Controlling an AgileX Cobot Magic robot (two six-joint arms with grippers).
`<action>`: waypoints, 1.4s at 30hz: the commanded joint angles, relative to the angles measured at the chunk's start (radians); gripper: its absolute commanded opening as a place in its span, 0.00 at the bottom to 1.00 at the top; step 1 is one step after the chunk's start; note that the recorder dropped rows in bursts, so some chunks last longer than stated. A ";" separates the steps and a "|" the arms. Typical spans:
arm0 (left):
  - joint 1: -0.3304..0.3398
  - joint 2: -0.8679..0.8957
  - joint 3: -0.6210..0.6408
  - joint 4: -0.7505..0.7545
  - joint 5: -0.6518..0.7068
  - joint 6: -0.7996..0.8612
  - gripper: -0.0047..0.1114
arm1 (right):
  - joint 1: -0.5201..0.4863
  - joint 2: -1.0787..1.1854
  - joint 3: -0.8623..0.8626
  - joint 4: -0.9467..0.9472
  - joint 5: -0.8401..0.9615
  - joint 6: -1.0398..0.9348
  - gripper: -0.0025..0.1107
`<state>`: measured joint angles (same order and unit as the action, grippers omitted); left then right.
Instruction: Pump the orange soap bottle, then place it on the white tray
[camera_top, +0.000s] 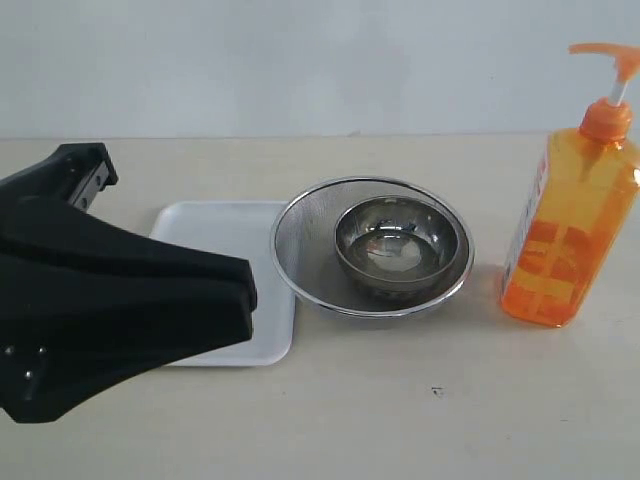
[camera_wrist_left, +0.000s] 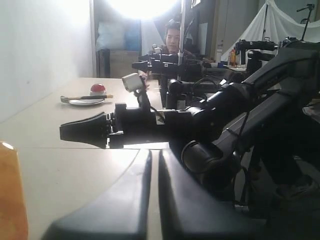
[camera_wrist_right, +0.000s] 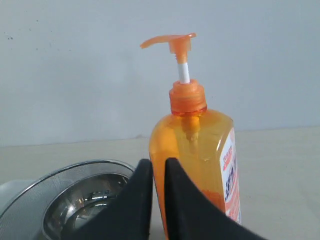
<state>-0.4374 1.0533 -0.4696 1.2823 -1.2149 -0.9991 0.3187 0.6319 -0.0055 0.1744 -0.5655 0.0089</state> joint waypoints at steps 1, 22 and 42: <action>-0.005 -0.005 0.003 -0.003 -0.006 -0.002 0.08 | 0.003 -0.002 0.005 -0.085 -0.024 0.046 0.31; -0.005 -0.005 0.003 -0.003 -0.006 -0.002 0.08 | 0.003 0.579 -0.064 -0.031 -0.465 0.068 0.92; -0.005 -0.005 0.003 -0.003 -0.006 -0.002 0.08 | 0.003 0.999 -0.153 0.037 -0.656 0.094 0.92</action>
<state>-0.4374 1.0533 -0.4696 1.2823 -1.2149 -0.9991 0.3194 1.6017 -0.1411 0.1873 -1.2099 0.1072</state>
